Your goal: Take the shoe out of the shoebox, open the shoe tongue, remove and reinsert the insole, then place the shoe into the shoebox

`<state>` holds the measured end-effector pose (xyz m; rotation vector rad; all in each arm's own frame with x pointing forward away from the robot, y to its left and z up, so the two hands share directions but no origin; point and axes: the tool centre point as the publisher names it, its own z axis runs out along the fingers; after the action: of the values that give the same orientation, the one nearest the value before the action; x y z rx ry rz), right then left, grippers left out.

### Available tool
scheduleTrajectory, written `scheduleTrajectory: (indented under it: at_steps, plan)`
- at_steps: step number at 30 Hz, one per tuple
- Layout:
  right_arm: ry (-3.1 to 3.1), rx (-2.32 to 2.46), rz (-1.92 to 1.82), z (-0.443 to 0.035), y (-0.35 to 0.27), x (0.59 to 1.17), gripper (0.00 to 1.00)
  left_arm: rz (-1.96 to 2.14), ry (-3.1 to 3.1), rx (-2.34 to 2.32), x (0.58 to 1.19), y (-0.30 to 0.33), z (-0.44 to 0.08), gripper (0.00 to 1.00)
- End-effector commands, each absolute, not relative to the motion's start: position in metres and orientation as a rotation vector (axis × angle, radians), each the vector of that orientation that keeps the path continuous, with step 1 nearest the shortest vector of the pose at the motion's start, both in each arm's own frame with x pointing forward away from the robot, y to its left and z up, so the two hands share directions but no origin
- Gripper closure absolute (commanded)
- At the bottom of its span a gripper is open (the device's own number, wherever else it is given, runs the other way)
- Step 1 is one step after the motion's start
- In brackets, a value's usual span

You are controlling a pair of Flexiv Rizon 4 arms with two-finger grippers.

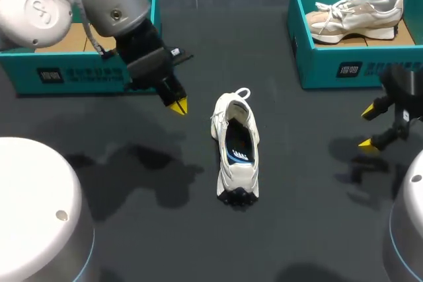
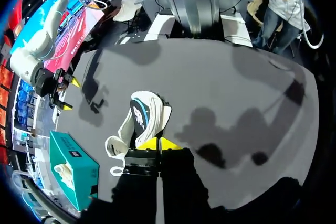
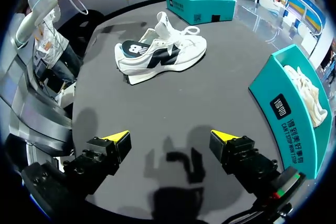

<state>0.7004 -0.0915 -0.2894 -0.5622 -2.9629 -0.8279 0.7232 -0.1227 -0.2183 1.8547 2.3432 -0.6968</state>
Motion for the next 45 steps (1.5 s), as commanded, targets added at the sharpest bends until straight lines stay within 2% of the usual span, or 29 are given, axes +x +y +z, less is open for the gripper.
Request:
scheduleTrajectory:
  at_steps: [1,15,22,31,45]
  plan:
    - [-2.967,-0.566,-0.825,-0.289,-0.091,0.698,0.00,-0.619,2.404,1.943,0.733,-0.141,-0.211,1.00]
    - [-2.967,-0.566,-0.825,-0.289,-0.091,0.698,0.00,-0.477,2.239,2.247,0.717,-0.191,-0.251,1.00]
    - [-2.967,-0.566,-0.825,-0.289,-0.091,0.698,0.00,-0.477,2.239,2.247,0.717,-0.191,-0.251,1.00]
    - [-2.967,-0.566,-0.825,-0.289,-0.091,0.698,0.00,-0.415,2.170,2.385,0.706,-0.206,-0.298,1.00]
    - [-2.967,-0.566,-0.825,-0.289,-0.091,0.698,0.00,-0.431,2.088,2.496,0.686,-0.201,-0.324,1.00]
